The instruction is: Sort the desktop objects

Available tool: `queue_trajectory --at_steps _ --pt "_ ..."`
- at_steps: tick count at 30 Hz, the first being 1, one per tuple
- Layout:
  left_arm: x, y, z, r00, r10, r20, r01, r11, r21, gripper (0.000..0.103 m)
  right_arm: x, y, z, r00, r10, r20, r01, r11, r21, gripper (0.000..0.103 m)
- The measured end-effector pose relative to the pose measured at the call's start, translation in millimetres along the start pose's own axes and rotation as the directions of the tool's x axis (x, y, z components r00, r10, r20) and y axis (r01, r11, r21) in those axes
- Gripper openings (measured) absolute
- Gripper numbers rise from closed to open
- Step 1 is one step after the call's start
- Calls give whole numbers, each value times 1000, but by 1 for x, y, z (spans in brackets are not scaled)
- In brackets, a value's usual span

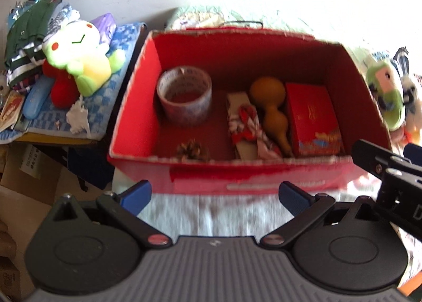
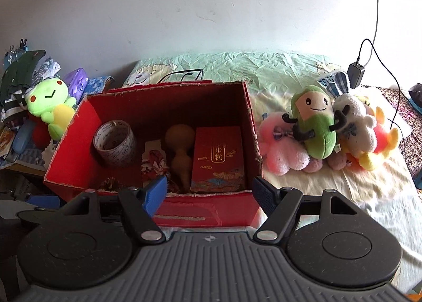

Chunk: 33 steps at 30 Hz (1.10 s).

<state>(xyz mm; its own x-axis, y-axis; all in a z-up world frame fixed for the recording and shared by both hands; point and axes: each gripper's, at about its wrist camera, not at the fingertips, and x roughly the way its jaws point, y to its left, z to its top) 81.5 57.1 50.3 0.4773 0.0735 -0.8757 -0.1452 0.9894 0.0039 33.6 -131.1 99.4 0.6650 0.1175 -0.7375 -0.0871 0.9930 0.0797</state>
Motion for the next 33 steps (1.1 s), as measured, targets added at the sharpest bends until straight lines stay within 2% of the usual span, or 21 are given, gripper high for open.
queue_trajectory --at_steps 7,13,23,33 --pt "2 10 26 999 41 21 -39 995 -92 102 17 -2 30 1000 -14 24 15 999 -43 74" --pt "9 14 39 995 95 19 -92 987 -133 102 32 1 43 1000 18 19 -16 998 -68 74" --pt "19 1 43 990 143 2 -141 981 -133 102 52 -7 53 997 69 -21 -70 997 -43 77" --pt "34 -4 54 995 96 9 -96 994 -51 102 69 -15 56 998 18 -61 -16 999 35 77"
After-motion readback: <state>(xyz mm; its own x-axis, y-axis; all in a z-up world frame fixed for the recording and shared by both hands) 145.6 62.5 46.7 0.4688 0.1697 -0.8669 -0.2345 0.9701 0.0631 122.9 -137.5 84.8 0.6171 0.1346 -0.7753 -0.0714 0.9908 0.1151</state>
